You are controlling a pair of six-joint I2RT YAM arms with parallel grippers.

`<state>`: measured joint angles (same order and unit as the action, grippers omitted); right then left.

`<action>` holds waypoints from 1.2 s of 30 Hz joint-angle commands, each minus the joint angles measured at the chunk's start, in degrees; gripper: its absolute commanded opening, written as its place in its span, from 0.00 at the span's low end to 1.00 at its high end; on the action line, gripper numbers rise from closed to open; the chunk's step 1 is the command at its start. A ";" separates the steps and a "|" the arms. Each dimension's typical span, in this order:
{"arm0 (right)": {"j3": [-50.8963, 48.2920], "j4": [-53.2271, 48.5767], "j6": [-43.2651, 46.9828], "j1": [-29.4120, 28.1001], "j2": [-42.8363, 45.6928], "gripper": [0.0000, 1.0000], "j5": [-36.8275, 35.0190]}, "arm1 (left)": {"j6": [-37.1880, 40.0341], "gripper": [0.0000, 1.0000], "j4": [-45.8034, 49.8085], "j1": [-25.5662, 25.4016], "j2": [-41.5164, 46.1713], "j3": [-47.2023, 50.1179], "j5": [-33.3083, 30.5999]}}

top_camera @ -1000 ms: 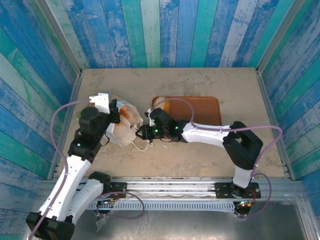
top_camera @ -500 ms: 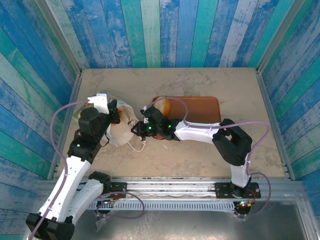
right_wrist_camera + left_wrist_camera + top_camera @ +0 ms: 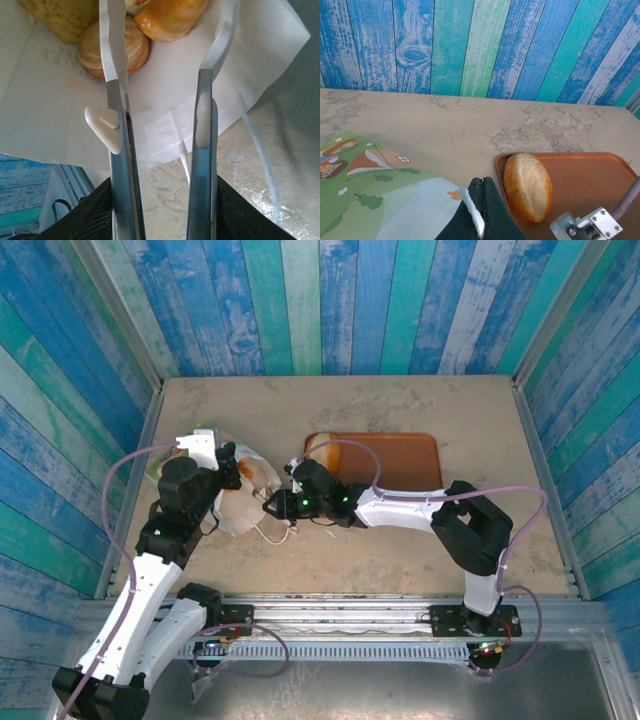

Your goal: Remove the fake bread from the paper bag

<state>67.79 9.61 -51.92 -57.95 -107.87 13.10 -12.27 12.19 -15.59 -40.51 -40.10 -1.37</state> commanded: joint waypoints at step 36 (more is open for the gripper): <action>-4.30 -5.45 20.40 -0.65 15.35 0.19 -1.02 | -2.85 0.00 -4.35 0.04 -1.63 -1.12 4.21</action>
<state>63.24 5.74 -35.77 -58.06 -95.44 12.78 -13.80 10.96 -15.59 -41.58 -40.10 0.73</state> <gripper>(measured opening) 0.255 0.045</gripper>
